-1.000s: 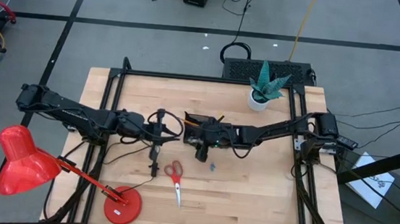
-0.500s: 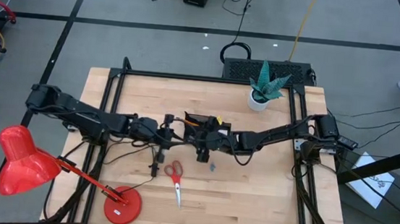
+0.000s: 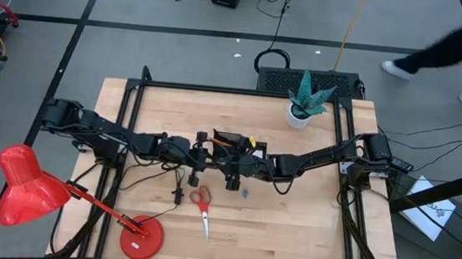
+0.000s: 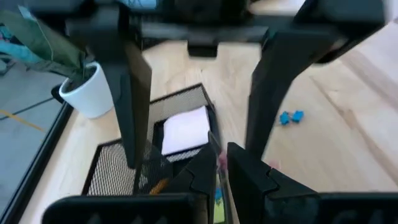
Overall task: Pick and place office supplies into organizer
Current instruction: Put the pink binder clip into the black desk organizer, then put the blue binder clip into the black desk organizer
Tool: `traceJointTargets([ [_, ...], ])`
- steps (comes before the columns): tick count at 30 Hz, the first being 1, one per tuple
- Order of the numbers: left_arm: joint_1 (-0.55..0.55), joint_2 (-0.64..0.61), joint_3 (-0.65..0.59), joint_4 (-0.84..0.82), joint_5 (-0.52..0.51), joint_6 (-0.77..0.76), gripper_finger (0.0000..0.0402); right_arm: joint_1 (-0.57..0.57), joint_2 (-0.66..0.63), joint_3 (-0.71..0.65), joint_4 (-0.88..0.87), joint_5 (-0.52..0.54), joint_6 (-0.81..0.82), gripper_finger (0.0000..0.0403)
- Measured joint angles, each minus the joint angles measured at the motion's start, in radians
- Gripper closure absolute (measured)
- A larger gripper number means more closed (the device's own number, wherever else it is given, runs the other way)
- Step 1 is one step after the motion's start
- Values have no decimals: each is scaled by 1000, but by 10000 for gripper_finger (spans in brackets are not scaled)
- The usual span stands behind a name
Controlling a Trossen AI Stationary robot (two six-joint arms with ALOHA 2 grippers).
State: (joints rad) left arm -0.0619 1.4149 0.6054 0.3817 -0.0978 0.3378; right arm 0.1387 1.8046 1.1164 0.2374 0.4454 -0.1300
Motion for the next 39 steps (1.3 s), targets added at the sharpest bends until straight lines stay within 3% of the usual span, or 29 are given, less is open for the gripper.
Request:
traceJointTargets([
  [11,53,79,0,16,-40,9,353,1,0,0,33,2,-16,103],
  [19,-3,46,1,72,-38,98,353,11,0,0,-50,62,45,103],
  [23,-47,-16,0,0,-86,117,353,28,0,0,-209,-21,122,103],
  [28,-96,-128,1,-112,-144,129,353,54,0,-51,-333,-225,271,103],
  [34,-124,-220,0,-164,-141,90,353,92,1,-128,-309,-240,413,103],
  [39,-137,-219,0,-181,-140,79,353,99,1,-157,-166,-240,373,103],
])
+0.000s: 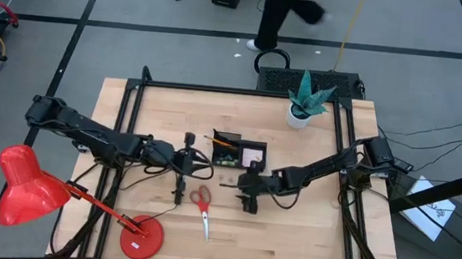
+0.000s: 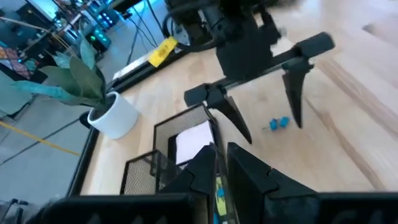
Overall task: Pick and place office supplies into organizer
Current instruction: Put the blue binder clip into the black desk organizer
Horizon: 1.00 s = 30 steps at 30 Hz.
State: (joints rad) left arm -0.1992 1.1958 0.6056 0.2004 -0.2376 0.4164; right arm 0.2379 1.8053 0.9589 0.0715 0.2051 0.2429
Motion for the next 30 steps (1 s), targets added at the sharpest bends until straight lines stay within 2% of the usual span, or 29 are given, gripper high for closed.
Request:
traceJointTargets([
  [6,0,8,0,3,0,-3,353,-5,0,-9,241,-53,-115,115],
  [13,0,8,0,-4,0,-3,353,-31,0,-9,268,-47,-104,175],
  [19,0,8,0,-22,0,-2,353,-30,0,-9,168,-55,-206,213],
  [21,0,8,0,-29,0,-2,353,-35,0,-9,118,-94,-228,219],
  [27,0,8,0,-49,0,-2,353,-44,0,-9,-29,-227,-164,218],
  [30,1,8,0,-49,0,0,353,-26,0,-9,-82,-234,-123,211],
])
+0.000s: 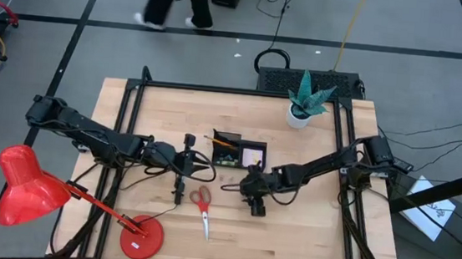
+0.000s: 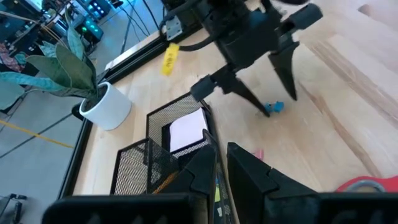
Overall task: Pick and place office supplies into organizer
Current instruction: Put the blue binder clip into the black desk organizer
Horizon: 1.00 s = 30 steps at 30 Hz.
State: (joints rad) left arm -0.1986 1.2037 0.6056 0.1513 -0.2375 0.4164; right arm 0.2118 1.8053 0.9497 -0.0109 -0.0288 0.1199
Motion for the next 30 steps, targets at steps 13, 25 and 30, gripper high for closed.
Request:
traceJointTargets([
  [13,0,0,0,1,0,-11,353,31,-1,1,-78,78,-81,191],
  [25,1,0,0,2,0,-11,353,29,-6,-57,-52,57,-142,212],
  [30,1,0,0,2,1,-11,353,9,-6,-132,110,-17,-139,233],
])
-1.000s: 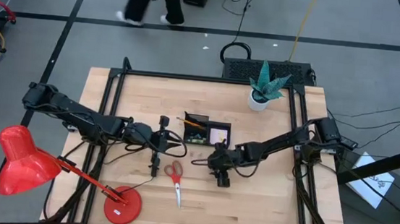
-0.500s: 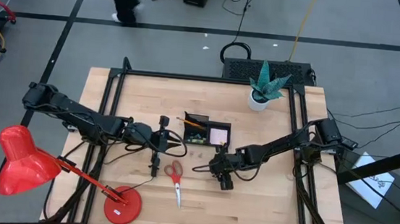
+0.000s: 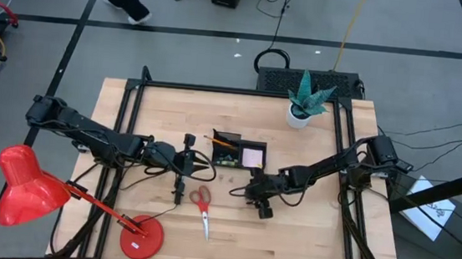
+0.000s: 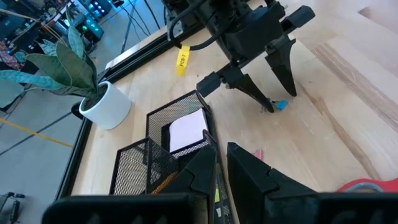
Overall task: Pick and place office supplies into organizer
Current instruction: Put the blue binder clip into the black desk organizer
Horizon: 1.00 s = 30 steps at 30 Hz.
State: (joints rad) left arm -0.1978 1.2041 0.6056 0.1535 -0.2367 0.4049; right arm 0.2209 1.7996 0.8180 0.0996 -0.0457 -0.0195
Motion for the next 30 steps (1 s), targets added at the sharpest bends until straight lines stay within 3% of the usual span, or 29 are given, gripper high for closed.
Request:
traceJointTargets([
  [19,0,0,0,5,1,5,353,-23,5,-7,51,-29,-46,251],
  [30,0,0,0,5,1,2,353,-25,5,-6,51,-7,-27,304],
])
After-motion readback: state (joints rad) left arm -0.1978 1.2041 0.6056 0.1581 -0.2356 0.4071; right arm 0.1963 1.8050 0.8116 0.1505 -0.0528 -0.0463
